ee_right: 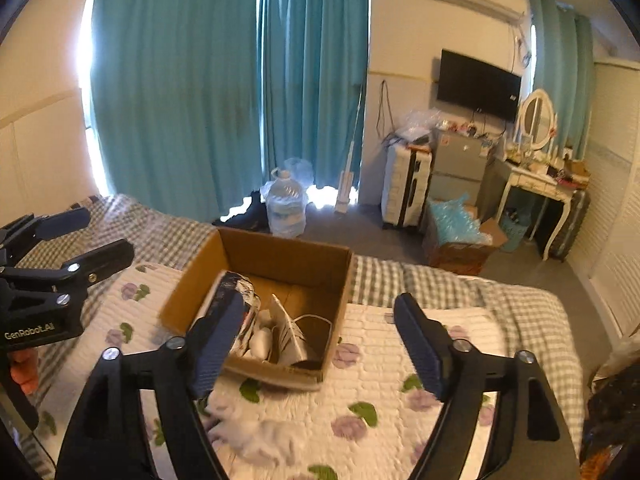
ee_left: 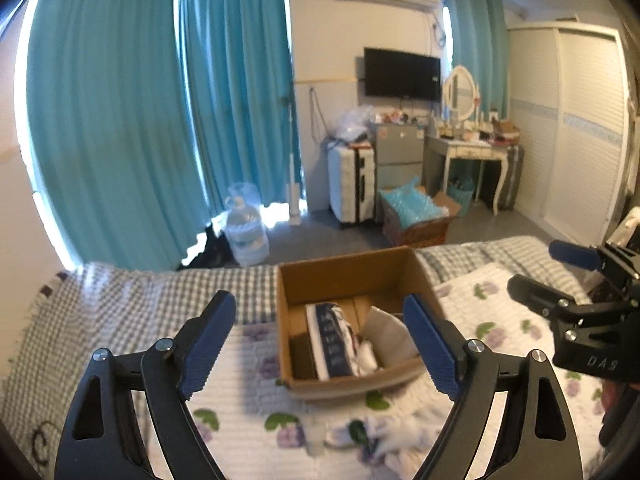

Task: Organize soft objects
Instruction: 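Open both tools to drop the items into the box and withdraw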

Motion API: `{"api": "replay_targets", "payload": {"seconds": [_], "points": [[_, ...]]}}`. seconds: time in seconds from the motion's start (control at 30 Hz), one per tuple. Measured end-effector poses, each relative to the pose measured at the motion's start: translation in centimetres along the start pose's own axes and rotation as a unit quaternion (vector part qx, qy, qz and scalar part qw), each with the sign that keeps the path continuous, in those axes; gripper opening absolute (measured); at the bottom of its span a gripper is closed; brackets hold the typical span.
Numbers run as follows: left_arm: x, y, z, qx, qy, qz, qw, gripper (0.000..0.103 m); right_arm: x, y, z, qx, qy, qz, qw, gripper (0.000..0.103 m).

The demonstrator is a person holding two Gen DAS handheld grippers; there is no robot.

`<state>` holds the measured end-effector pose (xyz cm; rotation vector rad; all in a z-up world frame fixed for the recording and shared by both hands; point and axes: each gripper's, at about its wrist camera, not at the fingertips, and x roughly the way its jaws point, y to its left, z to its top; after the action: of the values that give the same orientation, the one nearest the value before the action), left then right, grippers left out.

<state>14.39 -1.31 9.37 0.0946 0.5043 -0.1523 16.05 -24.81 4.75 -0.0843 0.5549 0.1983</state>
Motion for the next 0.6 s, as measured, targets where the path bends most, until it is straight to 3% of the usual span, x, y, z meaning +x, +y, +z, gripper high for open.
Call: {"api": "replay_targets", "payload": {"seconds": [0.03, 0.1, 0.17, 0.3, 0.47, 0.6], "points": [[-1.5, 0.0, 0.0, -0.001, -0.004, 0.001, 1.0, 0.087, -1.9, 0.1, 0.2, -0.001, -0.003, -0.004, 1.0, 0.083], [-4.2, 0.0, -0.1, -0.002, -0.009, 0.001, 1.0, 0.102, -4.8, 0.5, 0.5, -0.007, -0.009, -0.011, 1.0, 0.088], [-6.9, -0.2, -0.6, -0.003, -0.024, 0.008, 0.9997, 0.103, -8.1, 1.1, 0.5, -0.016, -0.018, -0.02, 1.0, 0.094], [-10.0, -0.4, -2.9, -0.009, -0.023, 0.014, 0.9996, 0.103, -12.7, 1.7, -0.8, -0.022, -0.024, -0.023, 0.999, 0.097], [-10.1, -0.4, -7.7, -0.035, 0.008, 0.016, 0.9992, 0.103, -14.2, 2.7, -4.8, -0.024, -0.004, -0.008, 1.0, 0.097], [-7.5, -0.5, -11.8, -0.054, 0.05, 0.024, 0.997, 0.103, -11.7, 4.0, -9.2, -0.026, 0.031, 0.013, 0.999, 0.097]]}}
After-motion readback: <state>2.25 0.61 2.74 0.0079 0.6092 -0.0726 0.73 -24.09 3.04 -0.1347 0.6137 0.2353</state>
